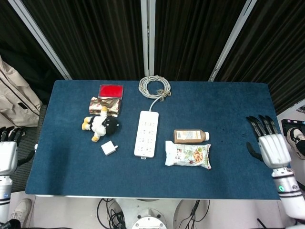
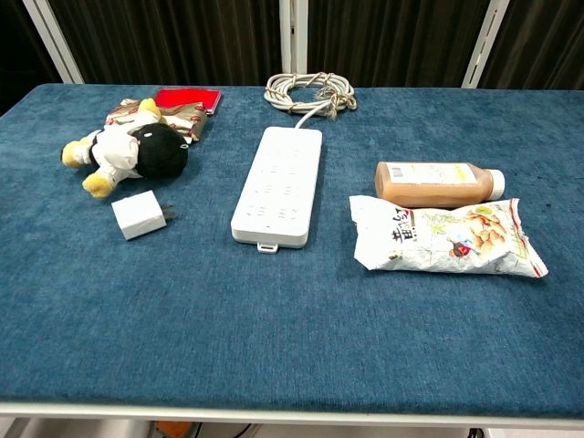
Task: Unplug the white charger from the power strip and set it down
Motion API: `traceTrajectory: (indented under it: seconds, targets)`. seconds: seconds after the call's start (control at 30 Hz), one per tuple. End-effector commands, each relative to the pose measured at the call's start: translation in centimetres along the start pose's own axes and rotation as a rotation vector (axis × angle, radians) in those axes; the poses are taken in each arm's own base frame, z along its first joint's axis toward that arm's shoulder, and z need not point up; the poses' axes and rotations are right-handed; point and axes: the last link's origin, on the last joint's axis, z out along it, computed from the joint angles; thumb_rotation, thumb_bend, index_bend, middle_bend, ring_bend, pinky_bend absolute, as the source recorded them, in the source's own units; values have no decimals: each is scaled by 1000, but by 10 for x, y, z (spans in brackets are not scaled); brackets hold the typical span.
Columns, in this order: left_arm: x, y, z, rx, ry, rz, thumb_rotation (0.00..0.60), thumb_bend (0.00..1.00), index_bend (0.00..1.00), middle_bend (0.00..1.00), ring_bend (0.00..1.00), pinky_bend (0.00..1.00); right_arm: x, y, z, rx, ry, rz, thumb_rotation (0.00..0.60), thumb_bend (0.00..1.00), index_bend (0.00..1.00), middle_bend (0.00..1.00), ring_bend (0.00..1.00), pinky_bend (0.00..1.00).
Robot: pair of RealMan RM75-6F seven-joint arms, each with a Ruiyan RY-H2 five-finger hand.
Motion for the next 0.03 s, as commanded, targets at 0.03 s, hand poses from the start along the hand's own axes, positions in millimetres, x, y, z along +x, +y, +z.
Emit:
traceTrajectory:
  seconds: [0.03]
  targets:
    - [2, 2, -17, 3, -7, 12, 600, 172, 205, 236, 126, 119, 0, 11, -47, -62, 13, 33, 600, 327, 0, 96, 0, 0]
